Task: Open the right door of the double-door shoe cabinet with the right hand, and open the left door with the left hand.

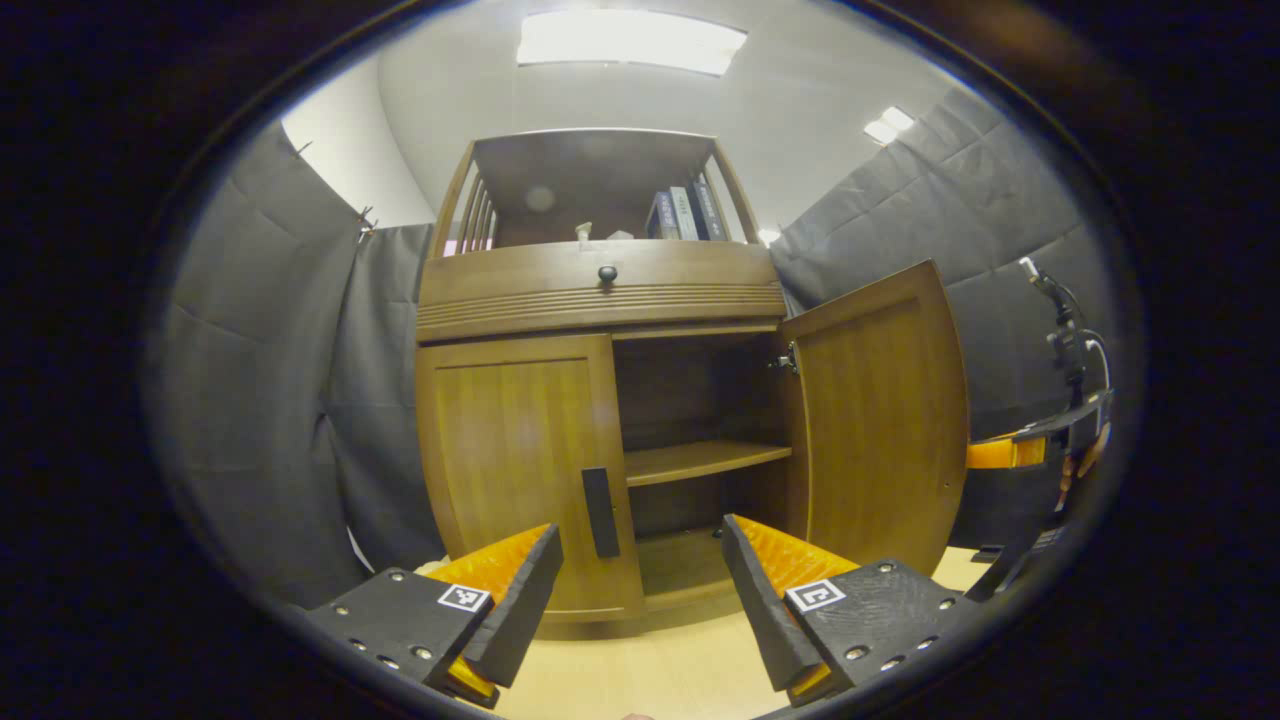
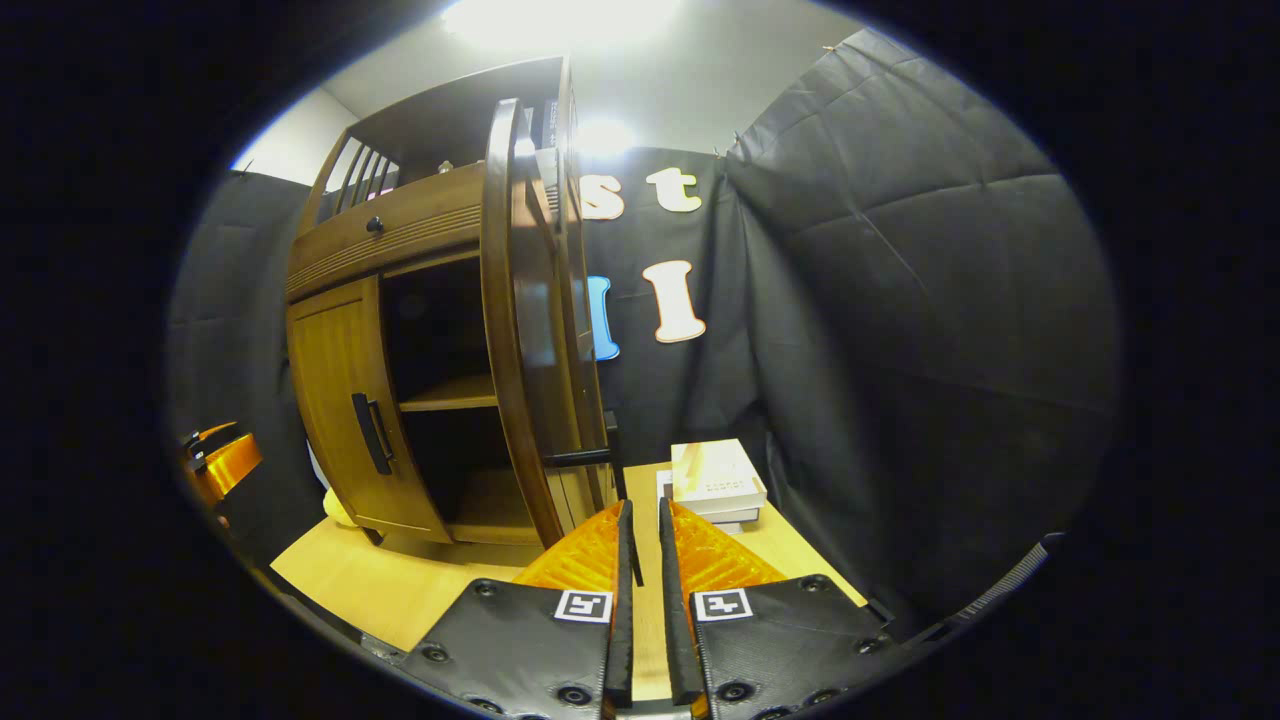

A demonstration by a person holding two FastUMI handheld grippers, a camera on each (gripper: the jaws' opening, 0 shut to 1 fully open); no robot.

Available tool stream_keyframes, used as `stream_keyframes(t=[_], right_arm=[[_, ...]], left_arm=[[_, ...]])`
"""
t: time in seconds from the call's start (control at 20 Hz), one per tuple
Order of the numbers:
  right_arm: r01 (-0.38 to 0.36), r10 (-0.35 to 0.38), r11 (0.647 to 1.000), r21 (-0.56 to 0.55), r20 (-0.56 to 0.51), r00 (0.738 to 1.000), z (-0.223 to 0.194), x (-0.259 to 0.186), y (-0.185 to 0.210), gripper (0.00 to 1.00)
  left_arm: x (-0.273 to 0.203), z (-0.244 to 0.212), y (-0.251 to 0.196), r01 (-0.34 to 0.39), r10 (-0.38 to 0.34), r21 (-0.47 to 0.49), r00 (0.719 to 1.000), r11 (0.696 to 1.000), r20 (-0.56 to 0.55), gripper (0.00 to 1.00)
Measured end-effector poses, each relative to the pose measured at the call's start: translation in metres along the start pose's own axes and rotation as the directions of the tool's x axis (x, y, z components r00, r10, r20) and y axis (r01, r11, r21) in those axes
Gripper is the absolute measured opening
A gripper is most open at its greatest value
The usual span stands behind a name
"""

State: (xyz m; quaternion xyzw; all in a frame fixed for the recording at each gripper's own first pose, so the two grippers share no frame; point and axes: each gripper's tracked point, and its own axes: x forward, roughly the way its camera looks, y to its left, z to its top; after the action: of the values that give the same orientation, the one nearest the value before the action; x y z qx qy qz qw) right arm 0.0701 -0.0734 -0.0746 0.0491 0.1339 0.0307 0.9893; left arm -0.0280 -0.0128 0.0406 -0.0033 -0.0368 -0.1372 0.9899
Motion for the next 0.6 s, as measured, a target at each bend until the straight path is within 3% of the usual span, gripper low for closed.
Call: stream_keyframes(t=[0.05, 0.1, 0.35, 0.6], right_arm=[[0.012, -0.012, 1.0, -0.002, 0.01, 1.0, 0.003, -0.007, -0.001, 0.16], [0.011, -0.011, 1.0, 0.001, 0.017, 1.0, 0.006, -0.016, -0.004, 0.25], [0.059, -0.058, 0.998, -0.013, 0.085, 0.995, 0.013, -0.055, -0.023, 0.94], [0.112, -0.107, 0.993, -0.033, 0.117, 0.987, 0.02, -0.082, -0.029, 0.92]], left_arm=[[0.002, 0.0, 0.001, -0.002, 0.001, 0.009, 1.0, 1.0, 0.003, 0.91], [0.004, -0.002, 0.002, -0.003, 0.003, 0.016, 1.0, 1.0, 0.001, 0.9], [0.015, -0.003, 0.008, -0.031, 0.031, 0.012, 1.0, 0.999, -0.002, 0.9], [0.024, -0.013, 0.017, -0.076, 0.076, -0.003, 0.997, 0.997, -0.027, 0.9]])
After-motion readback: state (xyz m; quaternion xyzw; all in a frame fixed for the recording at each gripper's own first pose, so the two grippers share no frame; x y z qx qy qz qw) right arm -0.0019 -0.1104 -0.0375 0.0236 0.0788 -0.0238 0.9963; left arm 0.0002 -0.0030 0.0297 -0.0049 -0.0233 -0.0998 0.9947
